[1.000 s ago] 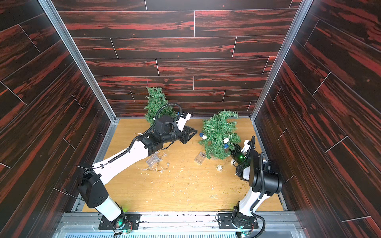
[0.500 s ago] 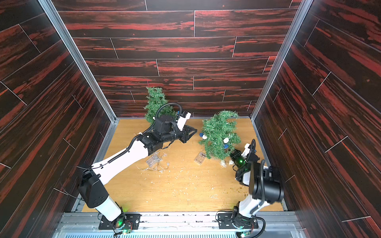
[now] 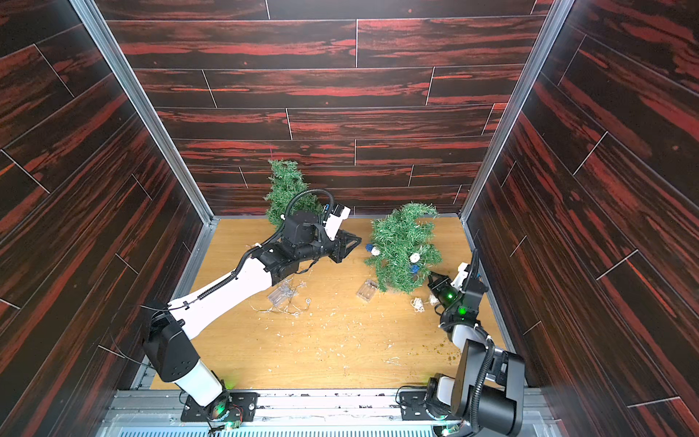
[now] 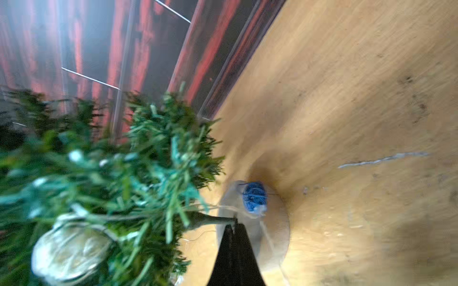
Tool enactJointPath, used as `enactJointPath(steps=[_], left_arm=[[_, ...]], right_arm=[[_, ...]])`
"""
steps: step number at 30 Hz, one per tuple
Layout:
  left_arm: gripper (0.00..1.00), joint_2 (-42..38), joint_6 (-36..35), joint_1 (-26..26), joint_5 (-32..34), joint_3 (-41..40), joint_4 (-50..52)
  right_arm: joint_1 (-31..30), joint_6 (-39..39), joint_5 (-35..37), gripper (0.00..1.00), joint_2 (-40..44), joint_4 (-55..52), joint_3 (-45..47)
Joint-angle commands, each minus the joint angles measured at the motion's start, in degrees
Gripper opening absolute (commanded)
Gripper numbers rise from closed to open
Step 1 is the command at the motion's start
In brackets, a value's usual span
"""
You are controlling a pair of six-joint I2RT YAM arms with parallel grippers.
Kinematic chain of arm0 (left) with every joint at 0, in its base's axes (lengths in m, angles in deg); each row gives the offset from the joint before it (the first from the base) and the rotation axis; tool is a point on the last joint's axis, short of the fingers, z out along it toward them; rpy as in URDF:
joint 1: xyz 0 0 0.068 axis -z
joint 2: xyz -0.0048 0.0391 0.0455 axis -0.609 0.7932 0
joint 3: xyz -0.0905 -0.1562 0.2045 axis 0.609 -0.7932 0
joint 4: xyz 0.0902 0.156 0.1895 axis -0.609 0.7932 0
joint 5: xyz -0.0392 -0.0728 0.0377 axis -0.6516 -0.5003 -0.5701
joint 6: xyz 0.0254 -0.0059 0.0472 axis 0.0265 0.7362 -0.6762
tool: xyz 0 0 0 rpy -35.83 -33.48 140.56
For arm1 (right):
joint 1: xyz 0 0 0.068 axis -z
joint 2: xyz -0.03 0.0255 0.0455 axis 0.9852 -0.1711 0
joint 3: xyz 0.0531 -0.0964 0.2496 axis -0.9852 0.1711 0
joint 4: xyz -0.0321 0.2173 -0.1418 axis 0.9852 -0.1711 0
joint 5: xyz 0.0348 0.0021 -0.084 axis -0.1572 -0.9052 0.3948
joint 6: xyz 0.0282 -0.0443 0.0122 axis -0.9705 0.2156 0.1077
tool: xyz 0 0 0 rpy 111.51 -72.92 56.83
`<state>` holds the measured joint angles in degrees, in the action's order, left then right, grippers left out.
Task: Remove string lights from the small christmas tree
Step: Remove the light string from the Christmas tree.
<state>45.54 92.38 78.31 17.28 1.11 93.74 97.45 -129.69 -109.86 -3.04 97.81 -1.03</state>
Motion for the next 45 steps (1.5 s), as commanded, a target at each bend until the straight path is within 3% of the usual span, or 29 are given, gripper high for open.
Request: enactJointPath(steps=[1,9,13,22,33,39,45], left_arm=[[0.28,-2.0,-0.9,-0.1,0.0,1.1,0.2],[0.28,-2.5,-1.0,-0.1,0.1,0.6,0.0],[0.28,-2.4,-1.0,-0.1,-0.1,1.0,0.0],[0.28,-1.5,-1.2,-0.1,-0.2,1.9,0.4],[0.28,-0.9,-1.0,-0.1,-0.4,2.4,0.5],[0.28,-0.6,-0.9,-0.1,-0.8,2.6,0.4],[0.28,-0.9,-1.0,-0.1,-0.4,2.5,0.7]], right_arm=[[1.4,4.8,-6.2,0.08,-4.4,-5.2,-3.4],[1.9,-3.0,-16.4,0.47,-16.6,14.9,-3.4],[1.8,-6.3,-18.5,0.57,-21.7,25.6,-2.8],[1.4,-8.7,-18.0,0.62,-27.9,40.8,1.3],[1.3,-7.1,-16.7,0.64,-27.2,46.5,5.5],[-1.2,-6.6,-16.4,0.69,-28.5,46.4,1.9],[-5.2,-2.8,-12.7,0.72,-29.7,39.7,-3.3]])
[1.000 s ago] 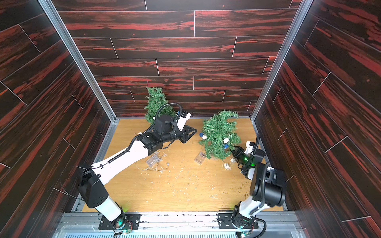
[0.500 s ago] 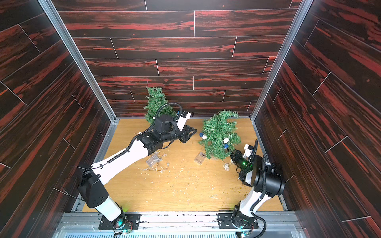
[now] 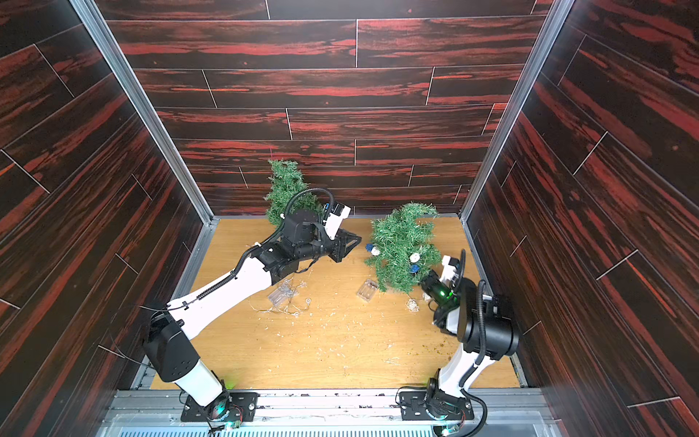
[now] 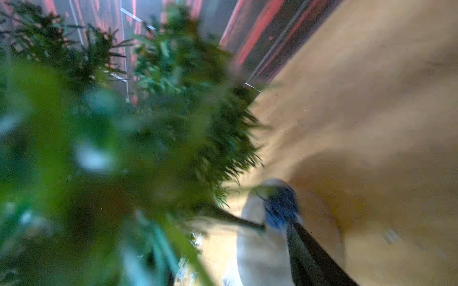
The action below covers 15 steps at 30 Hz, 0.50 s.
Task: Remove string lights from the small christmas tree
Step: Remove the light string from the Christmas tree.
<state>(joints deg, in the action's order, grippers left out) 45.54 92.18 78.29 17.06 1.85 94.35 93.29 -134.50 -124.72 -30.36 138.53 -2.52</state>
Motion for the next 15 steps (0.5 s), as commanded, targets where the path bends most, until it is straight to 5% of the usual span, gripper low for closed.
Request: enactJointPath(steps=[1,9,15], left_arm=[[0.28,-1.1,-1.0,-0.1,-0.1,1.7,0.2],[0.28,-1.4,-1.5,-0.1,0.1,2.3,0.9],[0.27,-1.3,-1.9,-0.1,0.0,2.4,1.4]], right_arm=[[-1.3,1.8,2.9,0.72,-3.0,-1.1,-2.6],[-2.7,1.2,9.4,0.62,-4.9,-0.1,-4.3],[-2.7,2.1,10.9,0.29,-3.4,-0.1,-2.6]])
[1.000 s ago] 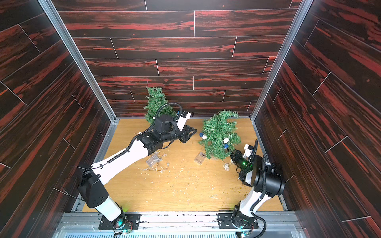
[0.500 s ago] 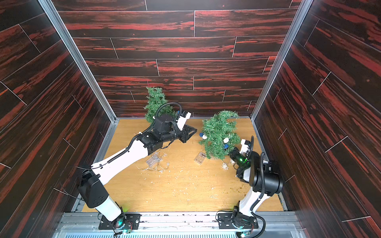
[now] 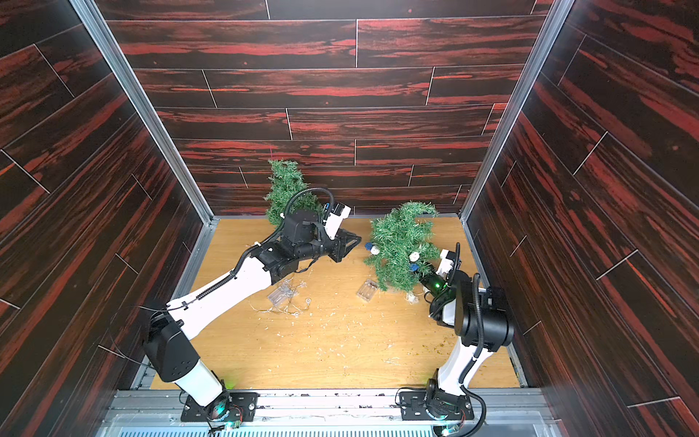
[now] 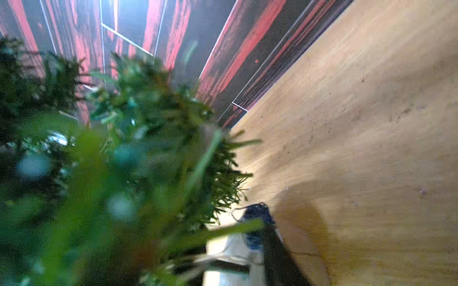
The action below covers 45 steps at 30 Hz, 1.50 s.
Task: Remove string lights from the small christmas tree
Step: Remove the light string from the Christmas tree.
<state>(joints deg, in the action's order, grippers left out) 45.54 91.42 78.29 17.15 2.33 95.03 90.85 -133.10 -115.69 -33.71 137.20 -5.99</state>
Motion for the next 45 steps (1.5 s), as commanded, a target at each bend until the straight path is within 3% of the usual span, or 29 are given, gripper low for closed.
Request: enactJointPath(steps=[1,4,7,15,19,25,31,40,45], left_arm=[[0.28,-1.2,-1.1,-0.1,-0.1,1.9,0.7],[0.27,-1.1,-1.0,-0.1,0.0,1.8,0.5],[0.27,-1.1,-0.9,-0.1,0.0,1.6,0.2],[0.27,-0.9,-0.8,-0.1,0.1,1.4,-0.1],[0.28,-1.0,-1.1,-0.1,0.3,1.4,0.0],[0.28,-1.0,-1.2,-0.1,0.1,1.7,0.0],[0.27,-1.1,-0.9,-0.1,0.0,1.6,-0.1],[0.27,-1.7,-1.2,-0.1,0.3,0.7,0.0],[0.27,-2.6,-1.0,-0.1,0.2,-0.2,-0.3]], right_arm=[[-0.2,1.1,2.0,0.24,0.6,0.9,1.4],[0.3,2.0,2.4,0.08,2.8,-1.0,3.1],[0.9,2.4,2.4,0.02,5.2,-2.5,5.3],[2.9,4.3,2.7,0.00,13.9,-10.9,8.7],[4.4,6.8,3.3,0.00,21.7,-21.2,8.4],[4.5,14.5,7.1,0.00,34.4,-46.3,1.5],[4.7,19.1,11.2,0.00,41.0,-63.2,-6.2],[5.1,20.1,14.0,0.00,44.3,-78.3,-18.4],[5.6,18.4,8.9,0.00,44.7,-84.0,-26.2]])
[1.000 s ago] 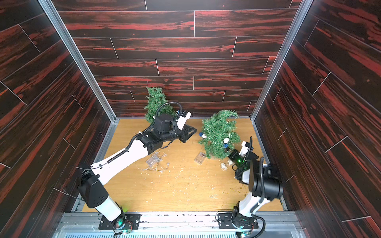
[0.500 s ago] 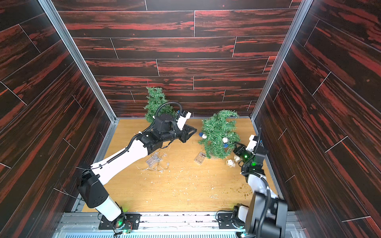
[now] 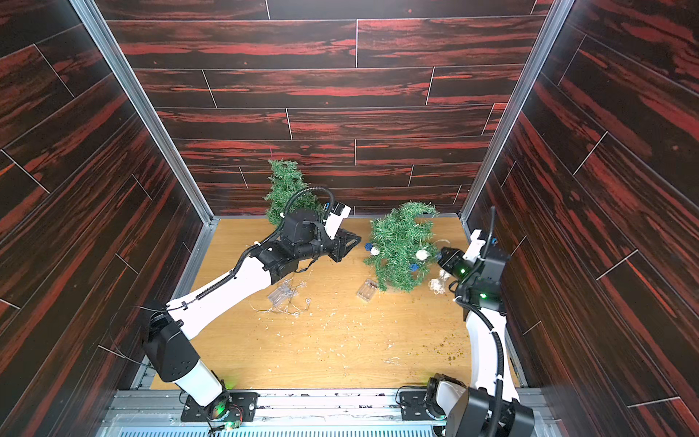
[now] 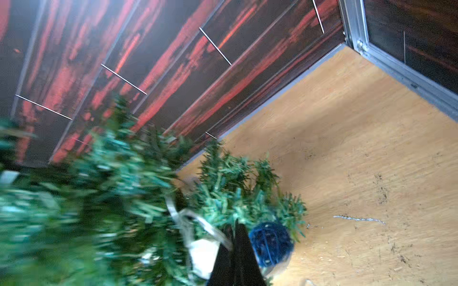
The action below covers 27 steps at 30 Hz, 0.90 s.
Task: Remove string lights from the small christmas tree
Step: Remove the light string from the Christmas tree.
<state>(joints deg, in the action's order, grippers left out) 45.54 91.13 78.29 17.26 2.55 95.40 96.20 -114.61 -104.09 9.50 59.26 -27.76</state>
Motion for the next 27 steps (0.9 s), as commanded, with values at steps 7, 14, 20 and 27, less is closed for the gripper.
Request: enactJointPath(steps=[7,14,20,27], left_arm=[[0.27,-4.8,-1.3,-0.1,0.9,-2.9,-1.2],[0.28,-6.5,-1.7,-0.4,0.8,-3.6,-0.6],[0.28,-7.2,-1.6,-0.6,0.5,-4.7,-1.5],[0.28,-6.6,-0.6,-0.8,-0.4,-3.9,-2.0]], right_arm=[[0.3,-0.6,-0.4,0.00,-2.2,-11.7,-15.1],[0.3,-2.2,5.9,0.00,-11.8,-13.1,-25.3],[-0.5,-6.1,9.7,0.00,-20.2,-7.6,-30.9],[-7.3,-5.1,15.7,0.00,-32.1,-6.1,-43.2]])
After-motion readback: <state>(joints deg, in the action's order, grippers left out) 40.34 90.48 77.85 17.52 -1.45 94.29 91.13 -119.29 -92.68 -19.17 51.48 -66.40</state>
